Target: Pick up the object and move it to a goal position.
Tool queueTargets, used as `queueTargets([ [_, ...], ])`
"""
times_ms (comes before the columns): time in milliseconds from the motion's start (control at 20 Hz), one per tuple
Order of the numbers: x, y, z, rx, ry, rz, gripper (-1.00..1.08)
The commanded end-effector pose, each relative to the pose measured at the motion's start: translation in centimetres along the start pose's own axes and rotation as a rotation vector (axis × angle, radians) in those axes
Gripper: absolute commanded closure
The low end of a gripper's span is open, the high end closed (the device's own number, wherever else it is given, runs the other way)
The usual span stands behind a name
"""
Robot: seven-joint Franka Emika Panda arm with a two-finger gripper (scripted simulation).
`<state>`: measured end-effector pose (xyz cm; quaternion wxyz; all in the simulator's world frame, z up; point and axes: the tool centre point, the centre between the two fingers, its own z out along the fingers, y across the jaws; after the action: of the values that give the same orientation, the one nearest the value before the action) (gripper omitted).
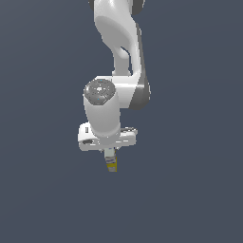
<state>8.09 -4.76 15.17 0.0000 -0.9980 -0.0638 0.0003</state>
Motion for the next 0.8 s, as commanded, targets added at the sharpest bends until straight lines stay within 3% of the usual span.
queueTargets([
  [0,0.0,0.0,0.0,0.0,0.0,0.0,1.08],
  [400,-0.2,0.1,-0.4,0.0,0.0,0.0,1.08],
  [750,-1.2,0.6,-3.2,0.0,0.0,0.0,1.08],
])
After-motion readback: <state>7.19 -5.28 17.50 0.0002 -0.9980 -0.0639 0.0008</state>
